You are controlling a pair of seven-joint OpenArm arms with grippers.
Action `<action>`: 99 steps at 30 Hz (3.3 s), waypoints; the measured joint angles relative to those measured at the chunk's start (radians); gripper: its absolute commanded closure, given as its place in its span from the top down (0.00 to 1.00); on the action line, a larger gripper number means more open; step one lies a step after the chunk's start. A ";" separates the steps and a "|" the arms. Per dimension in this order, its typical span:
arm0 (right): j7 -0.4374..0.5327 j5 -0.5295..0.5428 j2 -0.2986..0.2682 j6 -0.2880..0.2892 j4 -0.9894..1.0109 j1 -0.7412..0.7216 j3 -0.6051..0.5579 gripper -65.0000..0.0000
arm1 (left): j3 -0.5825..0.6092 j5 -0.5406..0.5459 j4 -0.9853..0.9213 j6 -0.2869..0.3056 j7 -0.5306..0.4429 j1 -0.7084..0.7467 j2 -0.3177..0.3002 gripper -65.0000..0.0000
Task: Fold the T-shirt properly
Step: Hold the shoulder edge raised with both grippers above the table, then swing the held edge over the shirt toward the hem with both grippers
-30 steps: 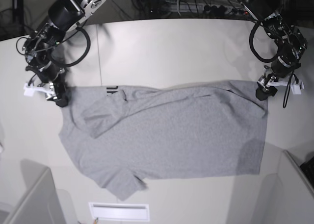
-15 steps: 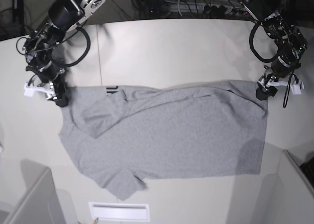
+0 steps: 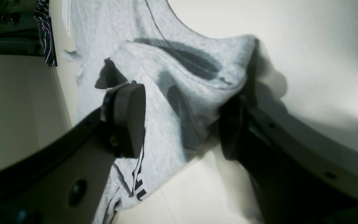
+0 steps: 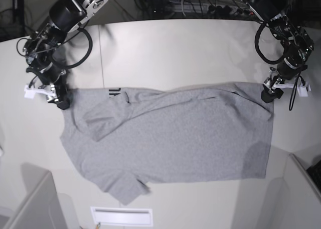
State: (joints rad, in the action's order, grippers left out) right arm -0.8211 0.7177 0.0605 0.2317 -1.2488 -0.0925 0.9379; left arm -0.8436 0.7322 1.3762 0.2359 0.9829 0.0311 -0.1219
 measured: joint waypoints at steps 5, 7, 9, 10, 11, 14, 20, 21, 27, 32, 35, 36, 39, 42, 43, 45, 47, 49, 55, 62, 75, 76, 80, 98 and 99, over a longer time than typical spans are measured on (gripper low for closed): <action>0.000 0.000 0.000 0.000 0.000 0.000 0.000 0.54 | 0.000 0.000 0.000 0.000 0.000 0.000 0.000 0.73; 0.000 0.000 0.000 0.000 0.000 0.000 0.000 0.54 | 0.000 0.000 0.000 0.000 0.000 0.000 0.000 0.73; 0.000 0.000 0.000 0.000 0.000 0.000 0.000 0.54 | 0.000 0.000 0.000 0.000 0.000 0.001 0.000 0.73; 0.000 0.000 0.000 0.000 0.000 0.000 0.000 0.54 | 0.000 0.000 0.000 0.000 0.000 0.001 0.000 0.73; 0.000 0.000 0.000 0.000 0.000 0.000 0.000 0.54 | 0.000 0.000 0.000 0.000 -0.001 0.002 0.000 0.73; 0.000 0.000 0.000 0.000 0.000 0.000 0.000 0.54 | 0.000 0.002 0.000 0.000 -0.001 0.002 0.000 0.73; 0.002 0.001 0.000 0.000 0.000 0.002 0.000 0.54 | 0.000 0.003 0.000 0.000 -0.001 0.002 0.000 0.73; 0.002 0.001 0.000 0.000 0.000 0.002 0.000 0.54 | 0.000 0.003 0.000 0.000 -0.001 0.002 0.000 0.73; 0.002 0.001 0.000 0.000 0.000 0.002 0.000 0.54 | 0.000 -0.002 -0.003 -0.001 0.002 0.004 0.000 0.54; 0.003 0.001 0.000 0.000 0.000 0.002 0.000 0.54 | -0.005 0.021 -0.075 0.000 -0.003 -0.004 -0.001 0.16; 0.003 0.001 0.000 0.000 0.000 0.005 0.000 0.54 | -0.005 0.041 -0.113 0.007 -0.006 -0.009 -0.004 0.00; 0.004 0.002 0.000 0.000 0.000 0.006 0.000 0.54 | -0.005 0.044 -0.118 0.008 -0.006 -0.009 -0.005 0.00; 0.006 0.005 0.000 0.000 0.000 0.009 0.000 0.54 | -0.003 0.045 -0.120 0.011 -0.008 -0.010 -0.006 0.00; 0.007 0.007 0.000 0.000 0.000 0.011 0.000 0.48 | -0.003 0.045 -0.120 0.011 -0.008 -0.010 -0.006 0.00; 0.007 0.000 0.000 0.000 0.000 0.013 0.000 0.43 | -0.002 0.045 -0.120 0.011 -0.008 -0.010 -0.006 0.00; 0.007 -0.009 -0.002 0.000 0.000 0.017 0.000 0.33 | -0.002 0.045 -0.119 0.011 -0.008 -0.010 -0.006 0.00; 0.007 -0.023 -0.003 0.000 0.001 0.022 0.000 0.17 | 0.000 0.045 -0.119 0.011 -0.008 -0.010 -0.007 0.00; -0.002 -0.049 -0.003 -0.005 0.001 0.024 0.000 0.00 | 0.002 0.042 -0.102 0.008 -0.007 -0.005 -0.006 0.00; -0.006 -0.048 -0.005 -0.009 -0.002 0.024 0.000 0.00 | 0.008 -0.007 -0.015 -0.005 0.038 0.017 0.001 0.00; -0.154 -0.090 -0.028 -0.137 -0.120 0.039 0.000 0.00 | 0.004 -0.040 0.086 -0.020 0.168 0.033 0.003 0.00; -0.311 -0.112 -0.159 -0.253 -0.328 -0.063 -0.156 0.00 | 0.010 -0.043 0.249 -0.023 0.279 -0.103 -0.025 0.00; -0.307 -0.102 -0.169 -0.262 -0.317 -0.089 -0.169 0.00 | 0.011 -0.051 0.243 -0.023 0.277 -0.125 -0.026 0.00; -0.313 -0.099 -0.212 -0.316 -0.187 -0.182 -0.183 0.00 | 0.011 -0.085 0.222 -0.019 0.285 -0.176 -0.031 0.00; -0.353 -0.090 -0.229 -0.318 -0.129 -0.077 -0.185 0.00 | 0.014 -0.072 0.389 -0.012 0.278 0.037 -0.048 0.00; -0.334 -0.099 -0.221 -0.317 -0.129 -0.047 -0.187 0.00 | 0.013 -0.078 0.386 -0.013 0.283 0.068 -0.047 0.00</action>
State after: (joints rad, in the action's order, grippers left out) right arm -1.1549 0.6186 -0.1604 -0.0853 -1.3781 -0.1390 0.7513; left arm -0.8307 0.6544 1.7618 0.2230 1.2655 0.0994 -0.1692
